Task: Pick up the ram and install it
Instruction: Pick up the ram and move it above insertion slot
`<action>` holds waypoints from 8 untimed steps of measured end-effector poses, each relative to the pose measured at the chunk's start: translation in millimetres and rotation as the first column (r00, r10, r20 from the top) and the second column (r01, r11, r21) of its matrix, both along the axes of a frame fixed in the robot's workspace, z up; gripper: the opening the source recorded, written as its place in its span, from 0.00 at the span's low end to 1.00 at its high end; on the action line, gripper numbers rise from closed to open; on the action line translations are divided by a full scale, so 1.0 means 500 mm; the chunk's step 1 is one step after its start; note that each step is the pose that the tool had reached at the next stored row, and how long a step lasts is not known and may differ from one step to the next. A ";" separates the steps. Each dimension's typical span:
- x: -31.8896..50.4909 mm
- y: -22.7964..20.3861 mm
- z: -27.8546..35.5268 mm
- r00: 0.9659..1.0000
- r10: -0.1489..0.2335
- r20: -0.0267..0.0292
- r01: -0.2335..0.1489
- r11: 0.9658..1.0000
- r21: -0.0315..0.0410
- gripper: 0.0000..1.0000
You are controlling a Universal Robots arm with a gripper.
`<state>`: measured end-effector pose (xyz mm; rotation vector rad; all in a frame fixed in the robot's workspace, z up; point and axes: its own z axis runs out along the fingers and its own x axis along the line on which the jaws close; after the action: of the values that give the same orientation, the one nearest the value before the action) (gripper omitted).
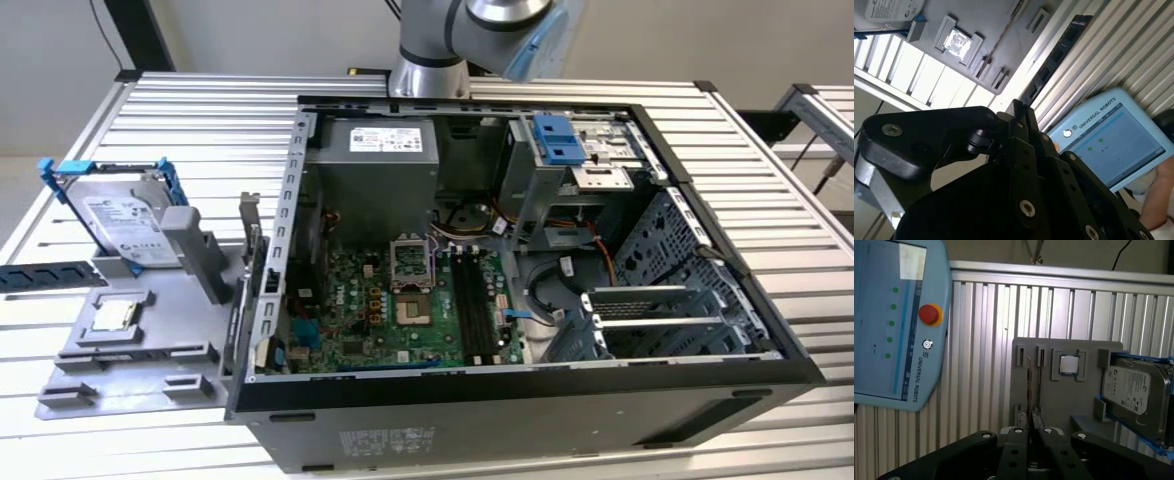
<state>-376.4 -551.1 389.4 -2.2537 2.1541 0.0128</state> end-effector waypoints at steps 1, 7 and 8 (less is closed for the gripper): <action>0.000 0.0000 0.000 1.000 0.000 0.000 0.000 1.000 0.000 0.00; 0.000 0.0001 0.011 1.000 0.000 0.000 0.000 1.000 0.002 0.00; 0.001 0.0000 0.012 1.000 0.000 0.000 0.000 1.000 0.001 0.00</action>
<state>-375.7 -551.1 395.2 -2.2531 2.1533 0.0146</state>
